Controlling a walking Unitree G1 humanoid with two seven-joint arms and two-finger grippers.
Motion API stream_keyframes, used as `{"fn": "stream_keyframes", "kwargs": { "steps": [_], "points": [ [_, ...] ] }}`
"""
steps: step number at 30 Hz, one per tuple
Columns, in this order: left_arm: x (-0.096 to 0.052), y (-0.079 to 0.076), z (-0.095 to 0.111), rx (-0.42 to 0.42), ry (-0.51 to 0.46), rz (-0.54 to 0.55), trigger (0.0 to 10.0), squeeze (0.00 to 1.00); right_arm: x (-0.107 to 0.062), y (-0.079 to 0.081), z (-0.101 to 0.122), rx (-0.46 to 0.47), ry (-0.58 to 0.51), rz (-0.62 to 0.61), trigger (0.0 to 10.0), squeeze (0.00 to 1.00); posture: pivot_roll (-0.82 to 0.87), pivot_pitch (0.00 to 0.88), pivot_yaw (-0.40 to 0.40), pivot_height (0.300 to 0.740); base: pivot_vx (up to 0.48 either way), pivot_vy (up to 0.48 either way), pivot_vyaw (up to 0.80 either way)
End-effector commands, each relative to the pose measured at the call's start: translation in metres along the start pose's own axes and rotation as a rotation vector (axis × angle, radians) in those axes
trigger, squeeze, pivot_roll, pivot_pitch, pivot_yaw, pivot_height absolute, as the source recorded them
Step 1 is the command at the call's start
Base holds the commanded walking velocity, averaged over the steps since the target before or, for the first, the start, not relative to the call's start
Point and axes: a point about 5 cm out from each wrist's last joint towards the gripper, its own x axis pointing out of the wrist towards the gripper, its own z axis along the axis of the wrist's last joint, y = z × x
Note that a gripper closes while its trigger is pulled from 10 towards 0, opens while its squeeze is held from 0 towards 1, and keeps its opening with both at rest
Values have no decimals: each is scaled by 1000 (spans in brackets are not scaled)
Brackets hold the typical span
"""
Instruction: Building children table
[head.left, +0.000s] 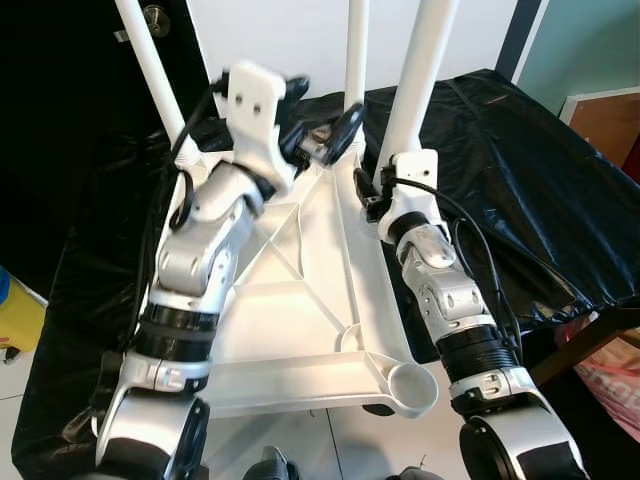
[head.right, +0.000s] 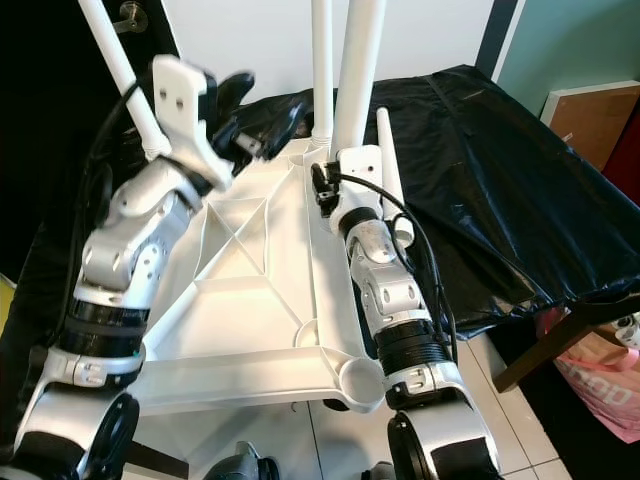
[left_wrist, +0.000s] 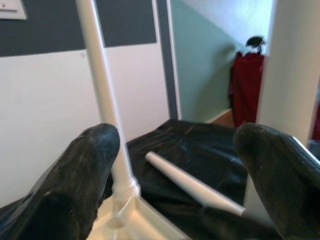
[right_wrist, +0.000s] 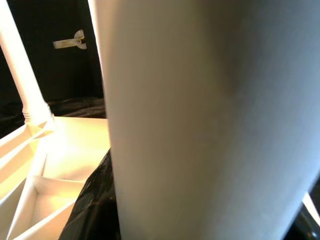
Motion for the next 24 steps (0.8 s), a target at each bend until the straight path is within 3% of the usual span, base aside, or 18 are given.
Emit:
{"fn": "stream_keyframes", "kwargs": {
  "steps": [1, 3, 4, 8, 12, 15, 21, 24],
  "points": [
    [-10, 3, -8, 46, 28, 27, 10000, 0, -2, -2, 6, -3, -42, -5, 10000, 0, -52, 30, -4, 740, 0, 0, 0],
    [-10, 3, -8, 46, 28, 27, 10000, 0, -2, -2, 6, -3, -42, -5, 10000, 0, -52, 30, -4, 740, 0, 0, 0],
    [-20, 6, -17, 71, 66, 41, 10000, 0, -4, -6, 7, -8, -56, -11, 10000, 0, -53, 23, 0, 740, 0, 0, 0],
    [-36, 7, -30, 97, 118, 37, 10000, 0, -10, -13, 7, -21, -73, -22, 10000, 0, -55, 11, 2, 740, 0, 0, 0],
    [-41, 6, -34, 107, 132, 28, 10000, 0, -13, -15, 6, -29, -76, -27, 10000, 0, -61, 8, 3, 740, 0, 0, 0],
    [-52, -2, -41, 99, 153, -71, 10000, 0, -19, -25, 5, -56, -80, -41, 10000, 0, -78, 13, 8, 740, 0, 0, 0],
    [-56, -8, -43, 120, 147, -117, 10000, 0, -22, -30, 5, -71, -80, -49, 10000, 0, -82, 18, 10, 740, 0, 0, 0],
    [-67, -16, -51, 144, 188, -203, 10000, 0, -28, -40, 5, -101, -74, -60, 10000, 0, -91, 29, 16, 740, 0, 0, 0]
  ]
}}
